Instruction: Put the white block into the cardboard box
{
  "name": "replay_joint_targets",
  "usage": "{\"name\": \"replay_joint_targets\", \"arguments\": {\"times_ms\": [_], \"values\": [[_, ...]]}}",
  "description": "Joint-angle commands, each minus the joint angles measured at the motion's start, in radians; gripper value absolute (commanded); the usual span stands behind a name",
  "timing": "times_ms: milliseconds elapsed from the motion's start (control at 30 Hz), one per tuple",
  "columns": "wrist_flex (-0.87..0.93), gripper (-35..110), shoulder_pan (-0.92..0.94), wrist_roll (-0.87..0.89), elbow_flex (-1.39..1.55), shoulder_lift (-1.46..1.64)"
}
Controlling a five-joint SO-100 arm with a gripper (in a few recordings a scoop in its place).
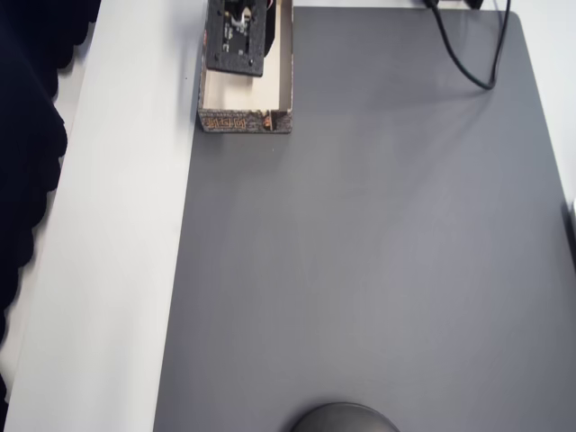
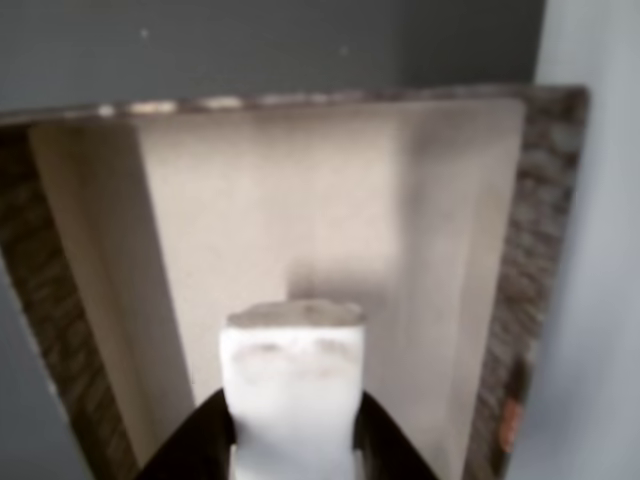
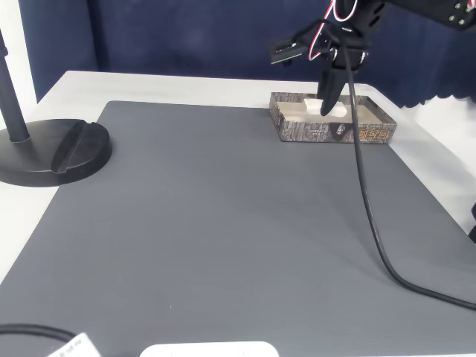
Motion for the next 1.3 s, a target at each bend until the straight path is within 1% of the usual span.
{"name": "replay_joint_targets", "arguments": {"times_ms": [0, 533, 1000, 1167, 1267], "values": [[-0.005, -1, 0.005, 0.009, -0.081, 0.011], [-0.003, 0, -0.002, 0.012, -0.117, -0.049], [-0.021, 5, -0.003, 0.037, -0.112, -0.041], [-0.023, 13, -0.005, 0.029, -0.114, -0.034], [-0.029, 21, -0.009, 0.029, -0.115, -0.029]]}}
